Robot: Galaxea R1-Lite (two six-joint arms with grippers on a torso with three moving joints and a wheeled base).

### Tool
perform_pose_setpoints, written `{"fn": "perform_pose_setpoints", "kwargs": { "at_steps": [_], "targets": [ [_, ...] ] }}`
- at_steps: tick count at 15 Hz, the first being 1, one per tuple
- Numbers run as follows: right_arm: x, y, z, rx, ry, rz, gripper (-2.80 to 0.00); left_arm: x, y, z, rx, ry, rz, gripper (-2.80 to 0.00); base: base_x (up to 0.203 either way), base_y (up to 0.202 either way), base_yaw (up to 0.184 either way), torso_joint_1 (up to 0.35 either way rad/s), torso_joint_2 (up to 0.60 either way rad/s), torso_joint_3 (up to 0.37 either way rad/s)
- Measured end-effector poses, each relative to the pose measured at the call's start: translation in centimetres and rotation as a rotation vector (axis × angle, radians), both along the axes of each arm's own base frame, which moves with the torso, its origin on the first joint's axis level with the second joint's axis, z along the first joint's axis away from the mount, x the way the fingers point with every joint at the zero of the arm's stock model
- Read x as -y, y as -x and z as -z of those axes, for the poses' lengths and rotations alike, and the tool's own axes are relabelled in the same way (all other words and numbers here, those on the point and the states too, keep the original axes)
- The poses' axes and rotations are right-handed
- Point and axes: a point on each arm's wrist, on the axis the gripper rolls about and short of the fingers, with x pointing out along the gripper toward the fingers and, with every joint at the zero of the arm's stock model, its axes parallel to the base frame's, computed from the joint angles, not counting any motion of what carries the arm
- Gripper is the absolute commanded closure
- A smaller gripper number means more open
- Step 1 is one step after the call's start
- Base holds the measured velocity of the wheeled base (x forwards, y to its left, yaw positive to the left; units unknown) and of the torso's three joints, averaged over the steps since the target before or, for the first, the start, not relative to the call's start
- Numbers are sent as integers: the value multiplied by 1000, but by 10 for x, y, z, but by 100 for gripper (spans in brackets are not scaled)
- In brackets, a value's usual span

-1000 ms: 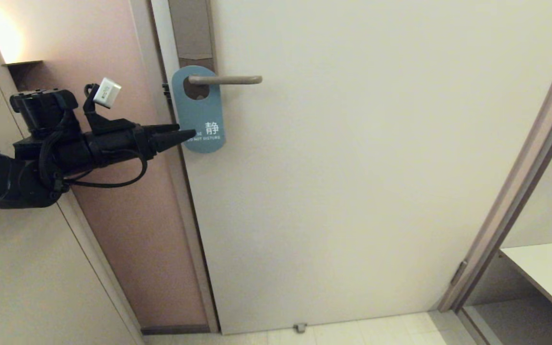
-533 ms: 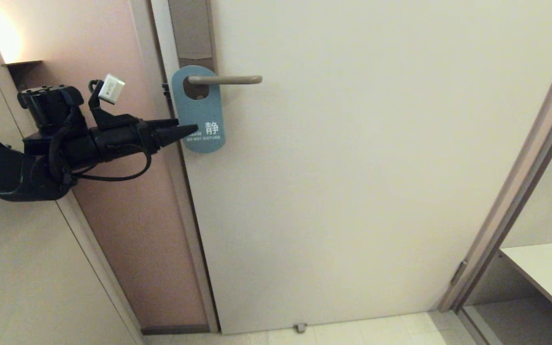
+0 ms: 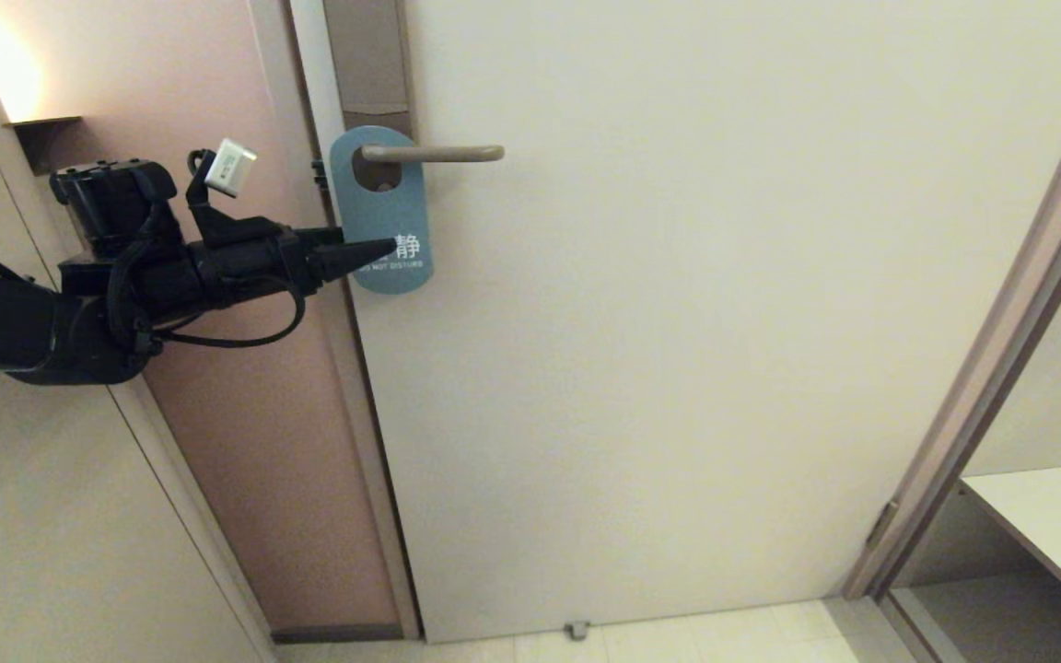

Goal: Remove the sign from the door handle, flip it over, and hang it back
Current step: Take down the sign

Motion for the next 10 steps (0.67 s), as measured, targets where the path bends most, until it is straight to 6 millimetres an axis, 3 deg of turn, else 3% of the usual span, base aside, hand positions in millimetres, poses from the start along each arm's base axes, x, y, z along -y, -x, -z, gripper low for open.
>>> {"fn": "perform_pose_setpoints", "kwargs": {
  "at_steps": [10],
  "targets": [
    [0, 0, 0, 0, 0, 0, 0, 3, -6, -2, 15, 2, 7, -280, 0, 0, 0, 0, 0, 0]
  ]
}}
